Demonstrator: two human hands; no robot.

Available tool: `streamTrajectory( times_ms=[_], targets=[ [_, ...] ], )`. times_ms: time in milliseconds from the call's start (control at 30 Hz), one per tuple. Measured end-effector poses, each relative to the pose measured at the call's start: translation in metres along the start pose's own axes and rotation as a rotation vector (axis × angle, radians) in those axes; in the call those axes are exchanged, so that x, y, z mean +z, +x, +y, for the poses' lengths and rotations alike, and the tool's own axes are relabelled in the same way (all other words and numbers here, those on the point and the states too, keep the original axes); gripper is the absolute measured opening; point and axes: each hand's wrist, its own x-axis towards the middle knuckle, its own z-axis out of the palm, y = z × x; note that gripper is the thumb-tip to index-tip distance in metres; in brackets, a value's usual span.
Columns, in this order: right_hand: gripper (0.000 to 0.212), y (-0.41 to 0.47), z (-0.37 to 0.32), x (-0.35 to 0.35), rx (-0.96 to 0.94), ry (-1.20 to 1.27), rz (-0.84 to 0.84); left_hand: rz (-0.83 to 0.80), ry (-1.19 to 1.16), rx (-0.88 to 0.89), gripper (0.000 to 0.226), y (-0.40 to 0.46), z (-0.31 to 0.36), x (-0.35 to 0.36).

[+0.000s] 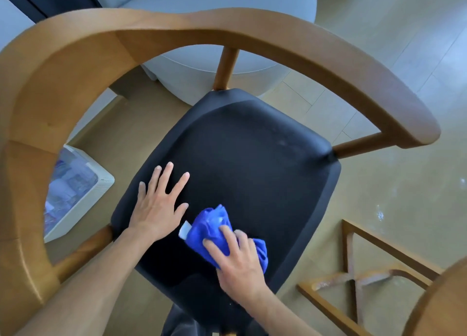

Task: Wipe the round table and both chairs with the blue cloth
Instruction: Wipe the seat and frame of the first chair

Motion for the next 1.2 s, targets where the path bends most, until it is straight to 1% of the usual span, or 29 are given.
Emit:
streamTrajectory(
  times_ms=[67,133,200,233,267,300,333,367,433,467,500,533,600,667,733,767,800,867,1033,1133,1200],
  targets=[
    [0.042,-0.04,-0.005,0.002,-0.229,0.037,-0.172,-0.008,0.019,0.002,0.073,0.0,0.0,-0.001],
    [0.03,-0.059,0.007,-0.007,-0.46,0.025,-0.343,-0.018,0.035,0.0,0.073,0.001,0.0,-0.003],
    [0.025,-0.07,0.028,-0.018,-0.618,-0.037,-0.518,-0.027,0.037,0.0,0.073,0.002,-0.001,-0.004],
    [0.027,-0.073,0.04,-0.024,-0.664,-0.072,-0.561,-0.026,0.037,0.003,0.073,0.002,-0.002,-0.005],
    [0.024,-0.075,0.053,-0.031,-0.717,-0.125,-0.565,-0.025,0.035,0.003,0.073,0.002,-0.002,-0.005],
    [0.017,-0.077,0.068,-0.036,-0.778,-0.159,-0.534,-0.023,0.036,0.001,0.073,0.002,-0.003,-0.004],
    [0.015,-0.078,0.085,-0.042,-0.813,-0.166,-0.482,-0.019,0.041,-0.001,0.073,0.002,-0.002,-0.004],
    [0.021,-0.077,0.103,-0.05,-0.801,-0.162,-0.4,-0.013,0.047,-0.004,0.074,0.001,-0.001,-0.003],
    [0.028,-0.071,0.141,-0.069,-0.683,-0.213,-0.292,0.006,0.045,-0.015,0.074,0.001,0.003,0.001],
    [0.04,-0.064,0.157,-0.079,-0.583,-0.232,-0.257,0.017,0.038,-0.028,0.074,0.0,0.005,0.003],
    [0.053,-0.055,0.17,-0.088,-0.444,-0.232,-0.227,0.03,0.033,-0.04,0.075,-0.001,0.008,0.005],
    [0.06,-0.044,0.181,-0.095,-0.283,-0.22,-0.182,0.049,0.036,-0.044,0.076,-0.002,0.013,0.007],
    [0.061,-0.019,0.194,-0.102,-0.004,-0.179,-0.071,0.099,0.058,-0.011,0.078,-0.005,0.025,0.011],
    [0.051,0.009,0.195,-0.099,0.295,-0.066,0.07,0.136,0.067,0.062,0.078,-0.007,0.043,0.015],
    [0.047,0.034,0.186,-0.088,0.62,0.062,0.234,0.119,0.065,0.096,0.079,-0.006,0.061,0.019],
    [0.047,0.043,0.179,-0.082,0.731,0.086,0.29,0.094,0.079,0.085,0.081,-0.006,0.068,0.022],
    [0.047,0.047,0.17,-0.076,0.778,0.06,0.316,0.075,0.106,0.066,0.083,-0.005,0.073,0.026],
    [0.047,0.044,0.153,-0.068,0.764,0.013,0.319,0.065,0.163,0.038,0.086,-0.004,0.077,0.031],
    [0.051,0.004,0.095,-0.045,0.601,-0.021,0.252,-0.006,0.239,0.02,0.089,-0.002,0.08,0.024],
    [0.053,-0.031,0.051,-0.027,0.5,0.03,0.172,-0.033,0.248,0.009,0.092,-0.001,0.082,0.021],
    [0.053,-0.051,0.03,-0.016,0.444,0.056,0.153,-0.046,0.257,0.008,0.093,-0.001,0.082,0.019]
  ],
)
